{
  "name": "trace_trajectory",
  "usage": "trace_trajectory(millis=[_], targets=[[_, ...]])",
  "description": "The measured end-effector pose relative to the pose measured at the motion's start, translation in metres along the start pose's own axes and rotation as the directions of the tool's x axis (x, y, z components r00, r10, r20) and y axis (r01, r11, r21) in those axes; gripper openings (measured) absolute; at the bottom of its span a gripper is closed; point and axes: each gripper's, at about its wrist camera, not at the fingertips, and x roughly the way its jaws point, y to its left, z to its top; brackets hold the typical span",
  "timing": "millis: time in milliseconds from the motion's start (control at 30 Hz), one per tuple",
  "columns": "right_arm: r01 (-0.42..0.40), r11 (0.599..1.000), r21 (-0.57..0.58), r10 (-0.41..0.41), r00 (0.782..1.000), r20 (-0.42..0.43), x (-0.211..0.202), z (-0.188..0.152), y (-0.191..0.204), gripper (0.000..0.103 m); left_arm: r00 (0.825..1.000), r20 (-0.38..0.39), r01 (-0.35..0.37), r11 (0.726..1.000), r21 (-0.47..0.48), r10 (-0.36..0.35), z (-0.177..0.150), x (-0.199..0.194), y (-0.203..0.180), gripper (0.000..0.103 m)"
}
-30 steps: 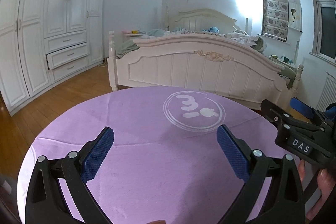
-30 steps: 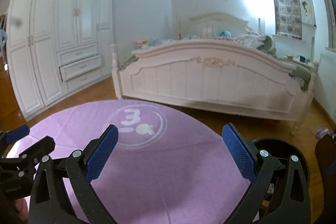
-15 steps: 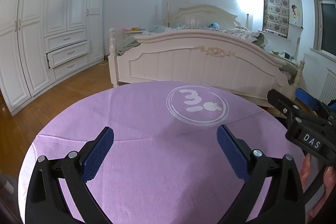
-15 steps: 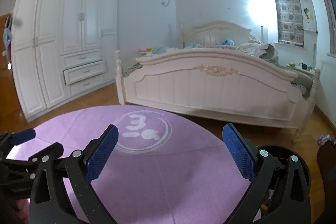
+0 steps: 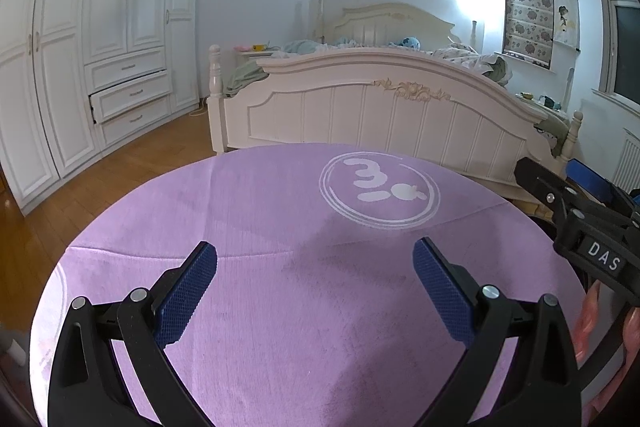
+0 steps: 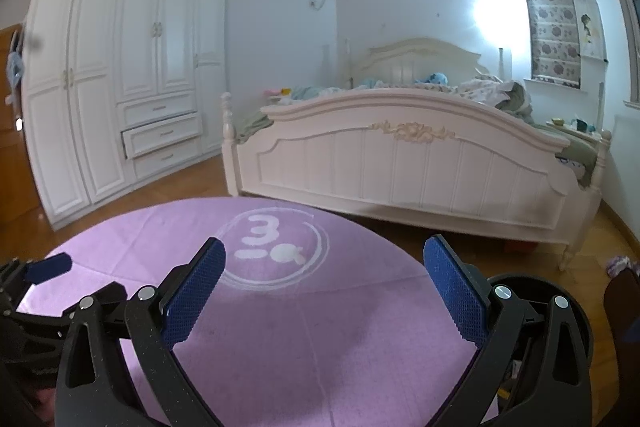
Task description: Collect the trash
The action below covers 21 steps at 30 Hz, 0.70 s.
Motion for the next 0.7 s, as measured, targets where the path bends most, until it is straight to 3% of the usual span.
trace_trajectory(millis=[700], targets=[[-0.005, 1.000, 0.004, 0.005, 1.000, -0.004, 0.0026, 0.0001, -0.0028, 0.098, 1.000, -0.001, 0.010, 1.000, 0.004, -0.010, -0.0003, -0.0018, 0.0034, 0.098]])
